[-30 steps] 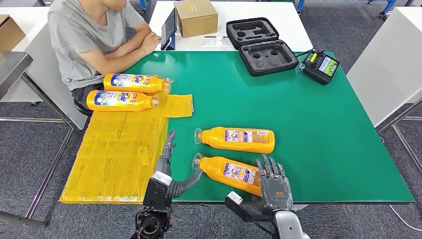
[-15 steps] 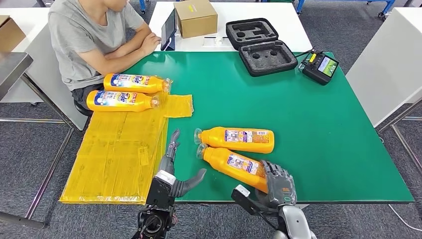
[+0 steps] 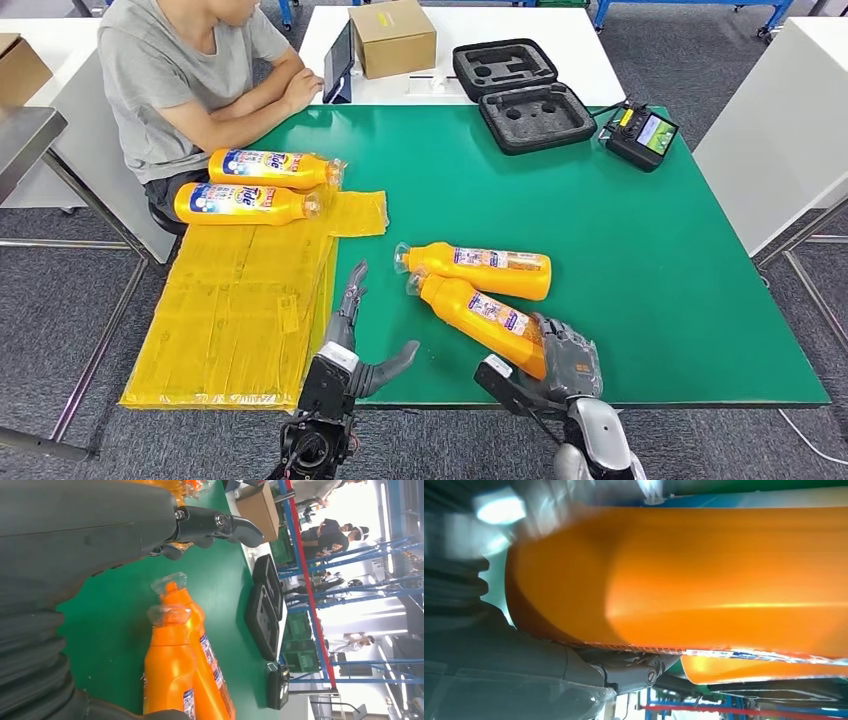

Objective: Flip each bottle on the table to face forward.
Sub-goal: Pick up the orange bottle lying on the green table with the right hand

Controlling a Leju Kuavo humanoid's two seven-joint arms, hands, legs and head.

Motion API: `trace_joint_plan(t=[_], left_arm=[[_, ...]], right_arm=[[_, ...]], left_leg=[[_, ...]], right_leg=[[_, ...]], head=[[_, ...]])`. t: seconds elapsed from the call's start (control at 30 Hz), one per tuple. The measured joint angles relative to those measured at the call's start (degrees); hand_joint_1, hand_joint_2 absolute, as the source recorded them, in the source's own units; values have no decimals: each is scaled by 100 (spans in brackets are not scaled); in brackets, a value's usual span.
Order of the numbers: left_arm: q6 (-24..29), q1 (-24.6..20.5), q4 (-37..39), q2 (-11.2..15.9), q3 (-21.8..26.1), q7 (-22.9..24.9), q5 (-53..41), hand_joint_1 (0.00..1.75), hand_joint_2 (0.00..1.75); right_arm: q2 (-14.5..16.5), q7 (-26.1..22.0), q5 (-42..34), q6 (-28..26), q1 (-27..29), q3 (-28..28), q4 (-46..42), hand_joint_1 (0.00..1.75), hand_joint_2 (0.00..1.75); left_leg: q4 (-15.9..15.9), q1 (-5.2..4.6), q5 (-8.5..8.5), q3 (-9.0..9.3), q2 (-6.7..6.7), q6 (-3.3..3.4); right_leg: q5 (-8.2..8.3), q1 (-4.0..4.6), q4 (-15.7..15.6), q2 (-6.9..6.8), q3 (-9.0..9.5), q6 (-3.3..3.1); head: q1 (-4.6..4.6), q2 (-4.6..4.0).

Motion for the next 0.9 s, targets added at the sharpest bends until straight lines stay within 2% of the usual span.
trace_joint_plan(t=[0.2,0.3,0.5,0.67,0.77,0.9], left_arm=[[79,-25,45,-5,-10,0,28,0,175],[196,-27,20,-5,-41,0,44,0,175],[304,-33,-9,-5,-76,0,75,0,175],[309,-35,-39,-5,-85,0,119,0,175],[70,-43,-23,-5,-84,0,350,0,175],[-572,-100,183,-16,-75,49,884,0,175]], right_arm=[[50,-1447,-1666,422,-69,-302,201,175,175],[113,-1861,-2179,624,-64,-388,248,175,175],[199,-2317,-2932,1074,-23,-499,269,175,175],[240,-2411,-3089,1193,7,-516,269,175,175],[245,-2463,-3116,1195,20,-519,269,175,175],[275,-2566,-3184,1138,108,-494,168,175,175]], left_leg=[[0,0,-2,9,28,0],[0,2,-2,8,30,0],[0,8,-1,-5,30,-2],[0,8,-1,-15,30,-2],[0,7,-2,-17,30,-1],[0,6,-2,-22,29,-1]], right_leg=[[7,1,0,22,3,-5],[8,7,1,24,1,-6],[7,13,2,24,-9,-7],[7,12,3,24,-18,-7],[6,10,2,23,-19,-6],[5,9,2,22,-21,-5]], head=[[0,0],[-2,0],[-1,0],[-1,0],[-1,0],[-1,0]])
